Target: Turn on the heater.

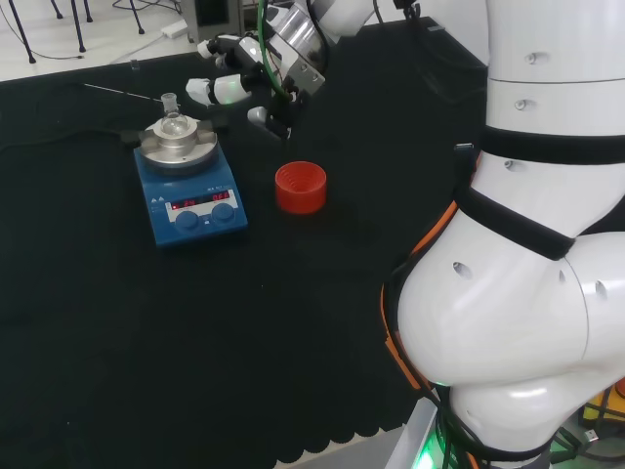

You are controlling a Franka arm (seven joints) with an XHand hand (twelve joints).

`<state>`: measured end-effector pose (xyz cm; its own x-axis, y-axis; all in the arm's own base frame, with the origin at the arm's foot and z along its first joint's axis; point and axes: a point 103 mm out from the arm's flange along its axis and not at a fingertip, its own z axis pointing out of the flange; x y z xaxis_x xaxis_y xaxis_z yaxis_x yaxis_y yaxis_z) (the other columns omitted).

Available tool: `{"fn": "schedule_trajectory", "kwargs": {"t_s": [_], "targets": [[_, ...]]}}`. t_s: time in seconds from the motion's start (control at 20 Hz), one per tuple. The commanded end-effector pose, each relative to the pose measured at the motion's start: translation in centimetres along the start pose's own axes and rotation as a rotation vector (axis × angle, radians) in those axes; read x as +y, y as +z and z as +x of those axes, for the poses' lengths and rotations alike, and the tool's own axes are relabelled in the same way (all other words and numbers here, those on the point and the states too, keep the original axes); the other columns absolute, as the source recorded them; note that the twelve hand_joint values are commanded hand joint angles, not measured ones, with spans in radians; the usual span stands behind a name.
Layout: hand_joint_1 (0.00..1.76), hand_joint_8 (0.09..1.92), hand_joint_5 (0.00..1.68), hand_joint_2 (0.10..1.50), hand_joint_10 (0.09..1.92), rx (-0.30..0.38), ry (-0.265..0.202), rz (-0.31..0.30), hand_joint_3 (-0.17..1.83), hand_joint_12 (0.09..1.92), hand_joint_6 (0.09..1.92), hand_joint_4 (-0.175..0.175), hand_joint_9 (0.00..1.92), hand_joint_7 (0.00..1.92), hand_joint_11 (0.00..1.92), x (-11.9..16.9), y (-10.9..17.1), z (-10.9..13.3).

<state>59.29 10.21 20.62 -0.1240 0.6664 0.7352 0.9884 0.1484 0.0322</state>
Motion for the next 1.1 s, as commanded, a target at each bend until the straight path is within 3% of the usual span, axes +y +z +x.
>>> {"fn": "schedule_trajectory", "kwargs": {"t_s": [0.05, 0.25, 0.4, 0.55, 0.75, 0.8, 0.9, 1.1], "targets": [[0.89, 0.51, 0.45, 0.52, 0.62, -0.050, 0.010, -0.037, 0.59, 1.14, 0.39, 0.014, 0.34, 0.18, 0.00, -0.8, 1.3, 2.5], [0.88, 0.52, 0.46, 0.53, 0.62, -0.069, -0.002, -0.034, 0.59, 1.14, 0.38, 0.015, 0.35, 0.19, 0.00, -2.8, -1.3, 2.2], [0.88, 0.53, 0.46, 0.53, 0.63, -0.086, 0.001, -0.022, 0.59, 1.24, 0.36, 0.016, 0.39, 0.24, 0.00, -3.8, -2.5, 2.2], [0.88, 0.56, 0.46, 0.54, 0.64, -0.115, -0.003, 0.002, 0.60, 1.36, 0.34, 0.017, 0.45, 0.29, 0.02, -4.5, -2.7, 2.5], [0.88, 0.58, 0.45, 0.55, 0.64, -0.170, 0.015, 0.013, 0.62, 1.38, 0.32, 0.019, 0.50, 0.33, 0.06, -5.4, -2.7, 3.1], [0.89, 0.58, 0.44, 0.55, 0.64, -0.199, 0.026, 0.019, 0.62, 1.38, 0.31, 0.019, 0.52, 0.35, 0.08, -4.9, -0.7, 4.4], [0.92, 0.61, 0.45, 0.55, 0.62, -0.216, 0.032, 0.039, 0.65, 1.36, 0.29, 0.017, 0.63, 0.43, 0.20, -4.8, 0.0, 5.0], [1.13, 0.61, 0.46, 0.56, 0.53, -0.243, 0.037, 0.067, 0.85, 1.25, 0.34, 0.006, 0.96, 0.66, 0.57, -6.1, -2.1, 4.0]]}}
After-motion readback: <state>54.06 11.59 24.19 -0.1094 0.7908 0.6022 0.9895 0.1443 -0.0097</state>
